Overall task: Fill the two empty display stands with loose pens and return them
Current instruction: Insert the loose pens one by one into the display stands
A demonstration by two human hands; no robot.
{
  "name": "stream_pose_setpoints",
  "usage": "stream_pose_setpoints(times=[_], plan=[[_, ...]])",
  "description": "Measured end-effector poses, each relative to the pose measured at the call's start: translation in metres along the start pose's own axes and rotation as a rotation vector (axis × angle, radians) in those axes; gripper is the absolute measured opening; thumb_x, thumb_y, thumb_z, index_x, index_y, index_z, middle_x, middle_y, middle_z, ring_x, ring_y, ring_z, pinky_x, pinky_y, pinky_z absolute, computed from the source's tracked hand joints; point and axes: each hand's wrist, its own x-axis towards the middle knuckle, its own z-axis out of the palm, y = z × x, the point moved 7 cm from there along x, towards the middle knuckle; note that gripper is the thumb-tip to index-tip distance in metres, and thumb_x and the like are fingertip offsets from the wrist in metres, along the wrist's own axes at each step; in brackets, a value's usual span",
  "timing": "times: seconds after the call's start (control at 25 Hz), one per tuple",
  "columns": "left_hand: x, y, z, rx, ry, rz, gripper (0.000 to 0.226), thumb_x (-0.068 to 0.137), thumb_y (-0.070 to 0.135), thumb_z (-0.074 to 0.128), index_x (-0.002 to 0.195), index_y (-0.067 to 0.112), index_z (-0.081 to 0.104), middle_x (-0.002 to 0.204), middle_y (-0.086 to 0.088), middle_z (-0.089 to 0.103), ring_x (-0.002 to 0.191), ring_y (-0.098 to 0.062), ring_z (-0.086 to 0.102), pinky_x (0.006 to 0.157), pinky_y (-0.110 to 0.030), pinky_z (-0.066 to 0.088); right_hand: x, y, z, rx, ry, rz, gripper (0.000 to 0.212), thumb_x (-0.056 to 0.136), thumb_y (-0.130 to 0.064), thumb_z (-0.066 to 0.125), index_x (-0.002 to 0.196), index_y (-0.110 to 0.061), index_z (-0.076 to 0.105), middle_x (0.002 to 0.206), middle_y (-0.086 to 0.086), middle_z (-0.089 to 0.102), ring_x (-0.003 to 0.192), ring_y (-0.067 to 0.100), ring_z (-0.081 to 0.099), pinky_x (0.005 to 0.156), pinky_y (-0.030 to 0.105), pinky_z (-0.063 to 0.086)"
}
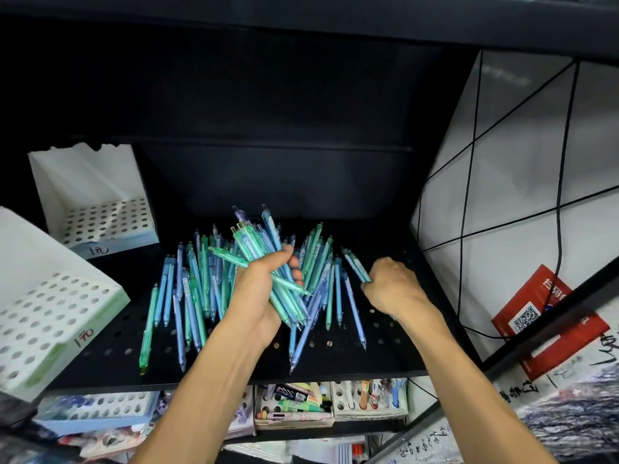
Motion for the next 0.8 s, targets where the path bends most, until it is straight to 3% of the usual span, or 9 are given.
stream_pose_setpoints(times=[0.08, 0.2, 0.28, 0.36, 0.52, 0.68, 0.8], plan=[[0.0, 0.007, -0.009, 0.006, 0.041, 0.036, 0.007, 0.089, 0.007, 0.066, 0.096, 0.006, 0.065, 0.064, -0.001, 0.054, 0.051, -0.013, 0.046, 0.057, -0.027, 0.045, -0.008, 0.0, -0.014, 0.135, 0.053, -0.031, 0.012, 0.096, -0.024, 0.06, 0.093, -0.013, 0.06, 0.085, 0.003, 0.062, 0.071, 0.018, 0.057, 0.054, 0.026, 0.041], [-0.004, 0.028, -0.03, 0.042, 0.106, 0.104, 0.013, 0.086, 0.011, 0.07, 0.097, 0.004, 0.066, 0.062, 0.0, 0.051, 0.049, -0.012, 0.042, 0.059, -0.028, 0.041, -0.03, -0.031, -0.037, 0.568, 0.105, -0.214, 0.011, 0.096, -0.024, 0.063, 0.087, -0.017, 0.062, 0.08, 0.003, 0.066, 0.069, 0.014, 0.06, 0.059, 0.025, 0.048], [-0.011, 0.046, -0.045, 0.069, 0.134, 0.145, 0.012, 0.086, 0.009, 0.07, 0.095, 0.003, 0.065, 0.062, -0.001, 0.05, 0.048, -0.013, 0.041, 0.054, -0.026, 0.041, -0.047, -0.071, -0.041, 0.805, 0.001, -0.358, 0.004, 0.096, -0.017, 0.063, 0.093, -0.016, 0.065, 0.081, 0.004, 0.068, 0.068, 0.009, 0.061, 0.061, 0.021, 0.052], [-0.024, 0.068, -0.069, 0.096, 0.205, 0.217, 0.014, 0.084, 0.007, 0.07, 0.094, 0.0, 0.063, 0.062, -0.002, 0.049, 0.049, -0.014, 0.041, 0.052, -0.026, 0.041, -0.06, -0.12, -0.029, 0.948, -0.169, -0.465, 0.011, 0.098, -0.007, 0.057, 0.099, -0.016, 0.064, 0.079, 0.004, 0.066, 0.067, 0.006, 0.061, 0.061, 0.023, 0.055], [-0.067, 0.113, -0.135, 0.185, 0.44, 0.407, 0.017, 0.087, 0.01, 0.07, 0.081, 0.004, 0.056, 0.055, 0.0, 0.051, 0.054, -0.016, 0.047, 0.074, -0.034, 0.043, -0.085, -0.214, 0.019, 0.961, -0.505, -0.557, 0.018, 0.101, 0.002, 0.046, 0.11, -0.008, 0.059, 0.084, 0.003, 0.06, 0.073, 0.01, 0.059, 0.06, 0.024, 0.057], [-0.115, 0.137, -0.201, 0.178, 0.641, 0.526, 0.011, 0.088, 0.007, 0.071, 0.092, 0.004, 0.06, 0.061, -0.003, 0.053, 0.051, -0.015, 0.048, 0.057, -0.032, 0.043, -0.116, -0.283, 0.052, 0.881, -0.694, -0.672, 0.013, 0.103, -0.003, 0.044, 0.107, -0.01, 0.054, 0.082, 0.001, 0.068, 0.078, 0.012, 0.064, 0.067, 0.027, 0.058], [-0.144, 0.145, -0.251, 0.138, 0.815, 0.566, 0.009, 0.087, 0.007, 0.073, 0.09, 0.007, 0.064, 0.064, -0.002, 0.06, 0.059, -0.019, 0.055, 0.058, -0.033, 0.046, -0.137, -0.323, 0.068, 0.832, -0.711, -0.754, 0.012, 0.104, -0.007, 0.045, 0.113, -0.008, 0.053, 0.082, -0.002, 0.071, 0.079, 0.011, 0.063, 0.067, 0.03, 0.057]])
